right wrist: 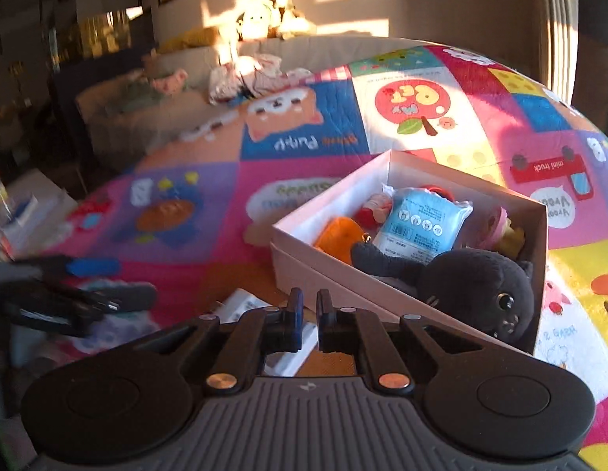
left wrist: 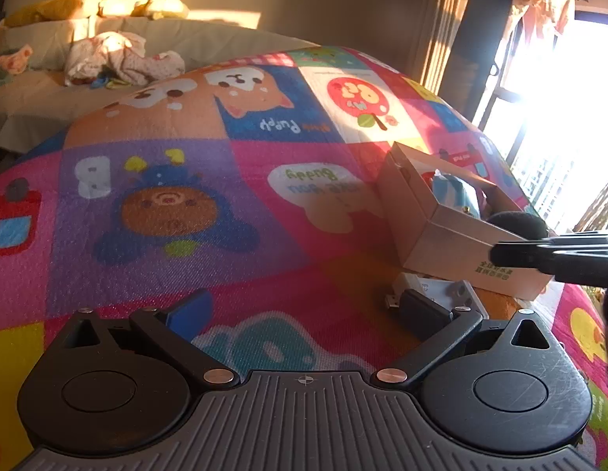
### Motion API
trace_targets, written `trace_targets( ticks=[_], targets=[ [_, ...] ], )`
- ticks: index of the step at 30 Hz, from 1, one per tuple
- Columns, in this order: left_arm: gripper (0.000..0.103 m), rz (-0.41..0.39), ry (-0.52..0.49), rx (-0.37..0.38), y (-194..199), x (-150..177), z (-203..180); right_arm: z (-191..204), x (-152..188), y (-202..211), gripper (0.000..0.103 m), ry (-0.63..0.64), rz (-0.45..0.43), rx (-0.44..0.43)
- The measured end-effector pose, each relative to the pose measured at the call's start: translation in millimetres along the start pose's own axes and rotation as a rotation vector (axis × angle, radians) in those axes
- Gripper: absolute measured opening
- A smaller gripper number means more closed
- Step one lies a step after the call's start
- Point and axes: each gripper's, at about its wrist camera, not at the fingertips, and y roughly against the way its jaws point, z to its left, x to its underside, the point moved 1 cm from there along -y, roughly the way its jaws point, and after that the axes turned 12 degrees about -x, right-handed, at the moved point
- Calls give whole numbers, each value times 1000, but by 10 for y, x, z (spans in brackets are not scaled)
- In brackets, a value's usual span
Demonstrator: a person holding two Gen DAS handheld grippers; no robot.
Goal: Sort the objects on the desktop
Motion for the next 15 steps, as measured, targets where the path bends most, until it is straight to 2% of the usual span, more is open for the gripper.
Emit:
trace_targets(
  ticks=[4,8,13,15],
  targets=[
    [103,9,17,10,-12,-2,30,36,-3,-133,12,36,1,54],
    [103,6,21,13,-3,4,39,130,-21,-196,12,79,-8,61],
    [103,-10,39,9,29,-17,73,246,-101,-292,1,143,-37,96],
    [103,-9,73,8,41,-45,142,293,-142,-292,0,156,-35,59]
  ],
)
